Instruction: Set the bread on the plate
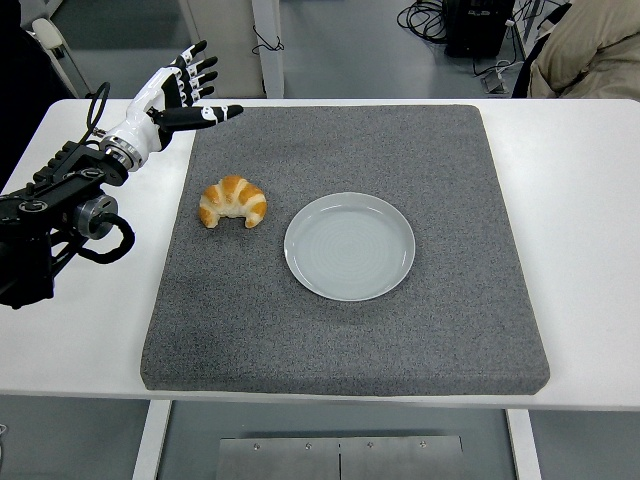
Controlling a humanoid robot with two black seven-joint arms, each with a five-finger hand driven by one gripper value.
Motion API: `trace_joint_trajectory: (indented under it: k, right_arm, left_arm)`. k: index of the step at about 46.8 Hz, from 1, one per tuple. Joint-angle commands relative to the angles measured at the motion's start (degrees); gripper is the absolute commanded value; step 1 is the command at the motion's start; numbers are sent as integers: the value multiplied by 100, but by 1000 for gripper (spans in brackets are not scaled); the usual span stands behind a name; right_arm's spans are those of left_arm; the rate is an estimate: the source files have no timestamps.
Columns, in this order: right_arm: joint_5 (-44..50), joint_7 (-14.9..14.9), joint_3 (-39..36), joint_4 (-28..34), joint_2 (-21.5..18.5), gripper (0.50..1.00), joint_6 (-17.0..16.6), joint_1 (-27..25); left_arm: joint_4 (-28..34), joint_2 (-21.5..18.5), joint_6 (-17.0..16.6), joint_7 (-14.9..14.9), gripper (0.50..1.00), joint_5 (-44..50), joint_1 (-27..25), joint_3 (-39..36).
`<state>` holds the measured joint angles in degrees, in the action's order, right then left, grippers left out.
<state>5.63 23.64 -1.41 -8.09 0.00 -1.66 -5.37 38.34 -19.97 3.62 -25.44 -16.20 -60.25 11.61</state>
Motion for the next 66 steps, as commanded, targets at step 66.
trace_joint_trajectory:
  k: [66]
  right_arm:
    - [0,0,0,0,0,1000,-1,1]
  left_arm:
    - [1387,-1167,-484,743,971,-4435,-365,-932]
